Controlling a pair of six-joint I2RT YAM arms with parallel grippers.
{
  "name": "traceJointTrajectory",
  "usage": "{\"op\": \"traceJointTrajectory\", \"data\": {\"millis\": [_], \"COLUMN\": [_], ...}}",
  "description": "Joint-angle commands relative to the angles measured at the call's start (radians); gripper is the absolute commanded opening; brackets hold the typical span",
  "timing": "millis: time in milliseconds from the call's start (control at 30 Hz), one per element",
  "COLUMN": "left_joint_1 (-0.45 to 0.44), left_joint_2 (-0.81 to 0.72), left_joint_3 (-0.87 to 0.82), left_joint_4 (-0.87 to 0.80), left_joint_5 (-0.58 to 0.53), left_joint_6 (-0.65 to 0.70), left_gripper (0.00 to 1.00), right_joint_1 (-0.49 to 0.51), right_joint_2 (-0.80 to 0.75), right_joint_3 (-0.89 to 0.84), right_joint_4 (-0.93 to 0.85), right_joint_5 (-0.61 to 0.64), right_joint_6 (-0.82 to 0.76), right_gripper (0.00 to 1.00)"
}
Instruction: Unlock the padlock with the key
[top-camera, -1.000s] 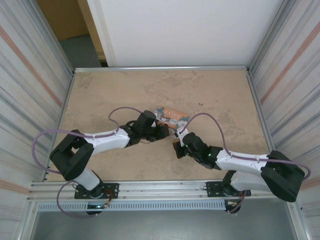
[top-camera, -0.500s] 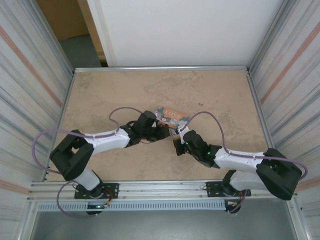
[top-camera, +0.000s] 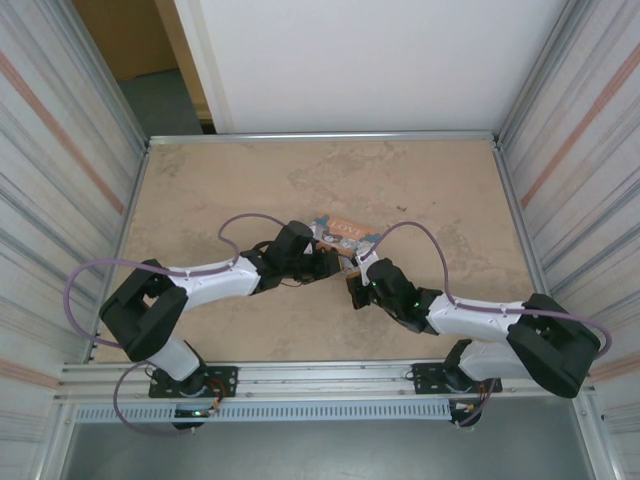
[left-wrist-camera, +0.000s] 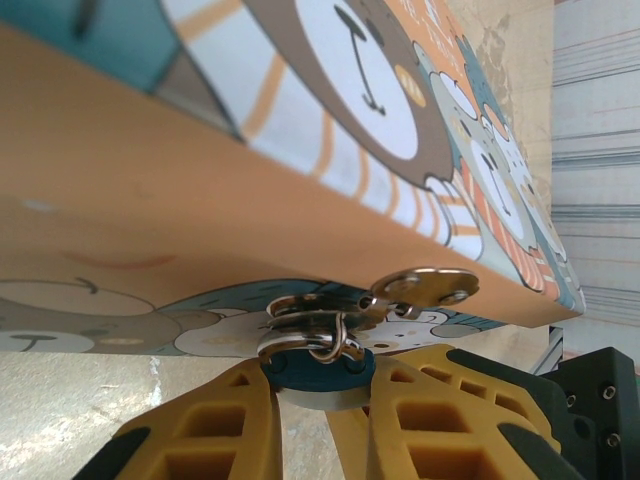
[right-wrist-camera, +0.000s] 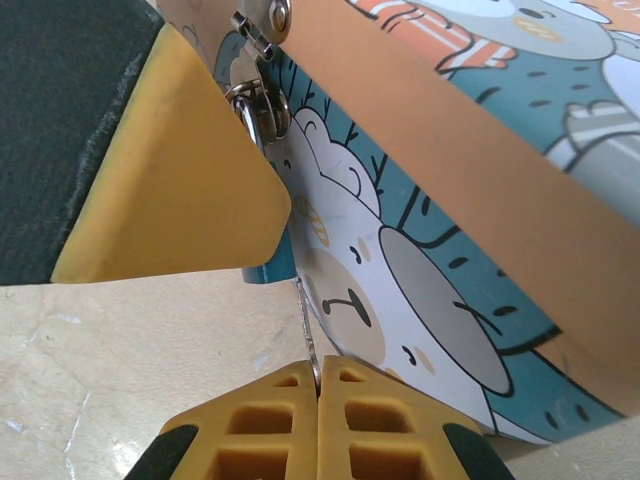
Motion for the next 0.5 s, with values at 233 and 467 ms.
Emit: {"op": "traceJointTrajectory", "data": {"millis": [233, 467], "left_joint_1": [-0.009, -0.009], "left_joint_2": [-0.029, -0.031], "left_joint_3": [0.048, 0.047], "left_joint_4": [0.026, 0.021], "left_joint_5": [0.032, 0.027], "left_joint_6": [0.007, 0.01], "left_gripper": [0.16, 0.16], "right_joint_1": [-0.01, -0.01], "right_joint_2": [0.004, -0.016], "right_joint_3": [0.018, 0.006], "right_joint_4": [0.027, 0.018], "right_joint_5": [-0.013, -0.014], "right_joint_6": [-0.036, -0.034], "right_gripper": [0.0, 0.0]}}
